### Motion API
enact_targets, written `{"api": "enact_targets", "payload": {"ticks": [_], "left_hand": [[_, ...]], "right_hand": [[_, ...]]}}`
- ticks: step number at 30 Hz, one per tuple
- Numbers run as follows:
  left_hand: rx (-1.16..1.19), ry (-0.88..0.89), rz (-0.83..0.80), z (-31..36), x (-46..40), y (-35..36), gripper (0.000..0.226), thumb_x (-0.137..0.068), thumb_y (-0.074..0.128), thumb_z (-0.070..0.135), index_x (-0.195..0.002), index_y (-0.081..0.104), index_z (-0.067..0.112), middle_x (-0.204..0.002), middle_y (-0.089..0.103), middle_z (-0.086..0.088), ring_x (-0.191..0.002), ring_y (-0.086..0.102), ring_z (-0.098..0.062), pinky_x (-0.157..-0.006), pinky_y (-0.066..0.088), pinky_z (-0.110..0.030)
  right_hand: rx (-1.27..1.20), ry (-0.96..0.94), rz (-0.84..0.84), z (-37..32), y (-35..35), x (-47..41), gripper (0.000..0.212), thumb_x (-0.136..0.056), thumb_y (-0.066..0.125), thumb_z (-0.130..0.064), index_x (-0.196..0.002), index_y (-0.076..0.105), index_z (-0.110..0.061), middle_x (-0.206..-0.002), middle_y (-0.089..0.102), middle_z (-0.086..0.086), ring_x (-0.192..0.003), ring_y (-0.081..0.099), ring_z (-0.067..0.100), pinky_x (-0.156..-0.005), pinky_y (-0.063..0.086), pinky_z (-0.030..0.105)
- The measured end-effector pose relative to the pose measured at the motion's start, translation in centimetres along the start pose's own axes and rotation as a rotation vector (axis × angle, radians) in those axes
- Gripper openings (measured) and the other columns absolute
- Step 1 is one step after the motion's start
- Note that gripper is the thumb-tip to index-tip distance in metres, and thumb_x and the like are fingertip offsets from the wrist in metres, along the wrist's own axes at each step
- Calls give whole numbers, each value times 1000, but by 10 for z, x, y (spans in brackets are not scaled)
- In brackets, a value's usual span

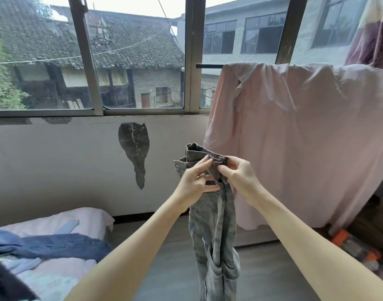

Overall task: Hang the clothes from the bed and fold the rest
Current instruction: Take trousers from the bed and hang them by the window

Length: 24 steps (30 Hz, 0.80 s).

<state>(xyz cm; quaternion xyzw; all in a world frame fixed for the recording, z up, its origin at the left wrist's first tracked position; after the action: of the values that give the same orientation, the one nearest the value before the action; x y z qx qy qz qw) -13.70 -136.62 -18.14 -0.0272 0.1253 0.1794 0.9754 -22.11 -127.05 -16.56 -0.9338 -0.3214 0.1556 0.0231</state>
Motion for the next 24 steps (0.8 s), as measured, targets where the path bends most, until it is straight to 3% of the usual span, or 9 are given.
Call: {"api": "enact_targets", "payload": {"ticks": [3, 7, 9, 12, 16, 24], "left_hand": [[-114, 58, 68, -2, 1, -1, 43, -92, 38, -13, -132, 46, 0, -138, 38, 3, -96, 64, -19, -73, 58, -30], [-947, 282, 233, 9, -7, -12, 40, -84, 66, 16, -122, 55, 16, -116, 57, 0, -101, 55, -16, -81, 49, -33], [-1139, 366, 274, 20, -8, -19, 26, -80, 70, 27, -102, 63, 15, -98, 64, 2, -96, 52, -19, -79, 44, -33], [-1176, 535, 255, 30, -4, -20, 18, -74, 74, 23, -83, 68, 9, -89, 65, -4, -92, 55, -29, -80, 41, -38], [-1190, 635, 264, 40, 2, -18, 15, -73, 73, 24, -80, 69, 11, -113, 61, -6, -113, 47, -28, -95, 27, -44], [-1162, 480, 145, 32, 1, -21, 16, -84, 66, 27, -92, 65, 13, -138, 48, 3, -115, 52, -17, -102, 23, -34]], "right_hand": [[-52, 20, 106, 5, -2, -1, 31, -88, 46, 7, -89, 66, -16, -86, 69, 2, -84, 64, 18, -83, 52, 33], [-61, -2, 76, 5, -2, -1, 31, -88, 44, 10, -94, 66, -12, -91, 68, 6, -86, 62, 17, -85, 51, 29], [-58, -11, 30, 2, -1, -1, 30, -88, 45, 10, -97, 66, -9, -92, 68, 7, -85, 62, 15, -81, 51, 23], [-194, 23, -34, 0, 1, -1, 27, -92, 44, 6, -95, 66, -9, -88, 69, 5, -79, 64, 13, -77, 53, 21], [-456, 110, -173, -3, 3, -1, 27, -97, 36, 0, -101, 62, 0, -81, 72, 6, -73, 68, 15, -68, 56, 25], [-400, 144, -185, 1, 16, -3, 27, -96, 39, -1, -92, 65, -2, -71, 70, 4, -63, 64, 13, -61, 53, 21]]}}
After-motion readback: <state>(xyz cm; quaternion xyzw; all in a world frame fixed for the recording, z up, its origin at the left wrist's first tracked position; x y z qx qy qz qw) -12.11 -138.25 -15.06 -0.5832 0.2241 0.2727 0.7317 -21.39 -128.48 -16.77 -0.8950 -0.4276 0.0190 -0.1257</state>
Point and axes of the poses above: each hand's wrist, its own x-axis away from the middle knuckle, its own y-axis out of the palm, z = x × y, the point moved 4 cm from there along -x, towards the middle knuckle
